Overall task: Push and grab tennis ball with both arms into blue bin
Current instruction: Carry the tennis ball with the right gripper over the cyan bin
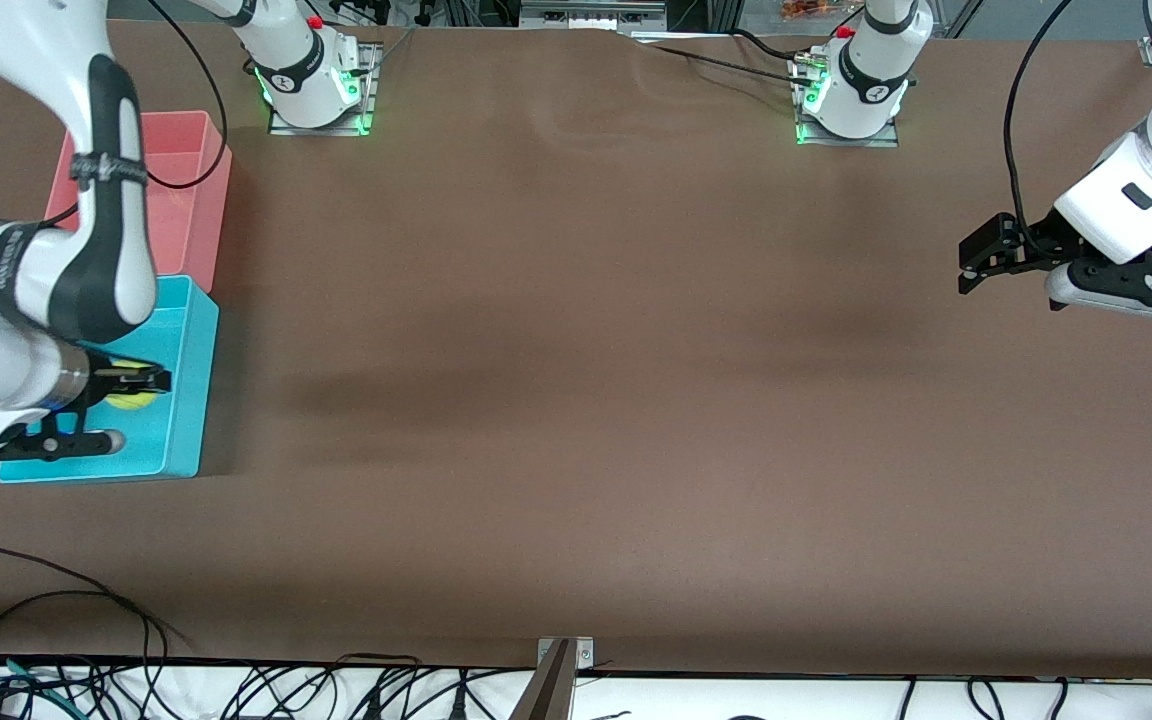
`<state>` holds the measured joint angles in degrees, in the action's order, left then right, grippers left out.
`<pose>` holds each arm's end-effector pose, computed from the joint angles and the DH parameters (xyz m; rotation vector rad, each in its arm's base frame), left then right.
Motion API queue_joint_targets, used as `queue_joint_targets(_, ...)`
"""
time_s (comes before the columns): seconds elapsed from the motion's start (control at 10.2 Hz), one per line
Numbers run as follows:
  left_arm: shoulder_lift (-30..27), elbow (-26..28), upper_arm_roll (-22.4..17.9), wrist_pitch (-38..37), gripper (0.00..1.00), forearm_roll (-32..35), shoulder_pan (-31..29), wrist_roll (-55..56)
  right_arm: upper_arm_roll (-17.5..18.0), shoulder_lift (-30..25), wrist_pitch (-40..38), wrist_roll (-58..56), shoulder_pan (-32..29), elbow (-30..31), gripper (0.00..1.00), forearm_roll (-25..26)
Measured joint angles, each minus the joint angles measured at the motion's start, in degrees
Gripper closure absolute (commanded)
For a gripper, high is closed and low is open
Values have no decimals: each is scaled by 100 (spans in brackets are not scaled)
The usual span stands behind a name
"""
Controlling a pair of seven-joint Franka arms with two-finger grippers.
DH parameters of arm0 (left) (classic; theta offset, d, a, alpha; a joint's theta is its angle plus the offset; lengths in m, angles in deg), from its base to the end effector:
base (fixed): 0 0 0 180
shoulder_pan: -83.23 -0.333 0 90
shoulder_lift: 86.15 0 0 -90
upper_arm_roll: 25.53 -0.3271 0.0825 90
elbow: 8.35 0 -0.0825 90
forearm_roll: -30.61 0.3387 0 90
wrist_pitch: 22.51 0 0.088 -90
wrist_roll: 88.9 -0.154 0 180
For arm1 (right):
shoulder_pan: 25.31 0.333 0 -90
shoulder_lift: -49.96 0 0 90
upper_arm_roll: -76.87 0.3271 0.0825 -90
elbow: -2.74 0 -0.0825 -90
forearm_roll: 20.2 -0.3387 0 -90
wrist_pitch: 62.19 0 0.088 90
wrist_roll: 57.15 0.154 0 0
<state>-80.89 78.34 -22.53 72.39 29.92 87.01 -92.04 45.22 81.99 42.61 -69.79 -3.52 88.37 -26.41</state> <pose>0.5453 -0.0653 0.5729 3.1106 -0.2683 0.0797 0.6322 -0.0442 0.3527 2.9760 0.0922 -0.2616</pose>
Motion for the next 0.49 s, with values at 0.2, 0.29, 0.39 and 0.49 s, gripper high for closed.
queue_joint_targets(0.2,4,-2,3,-1,0,0,1,0,7,229,65,-12,-400,114,80,-81)
queue_joint_targets(0.29,7,-2,3,-2,0,0,1,0,15,276,121,-12,-412,269,80,-81)
queue_joint_targets(0.39,23,-2,3,-3,0,0,1,0,26,299,185,-42,-389,477,81,-81)
queue_joint_targets(0.49,52,-1,3,-3,0,0,2,0,-5,297,201,-194,-384,670,80,-81)
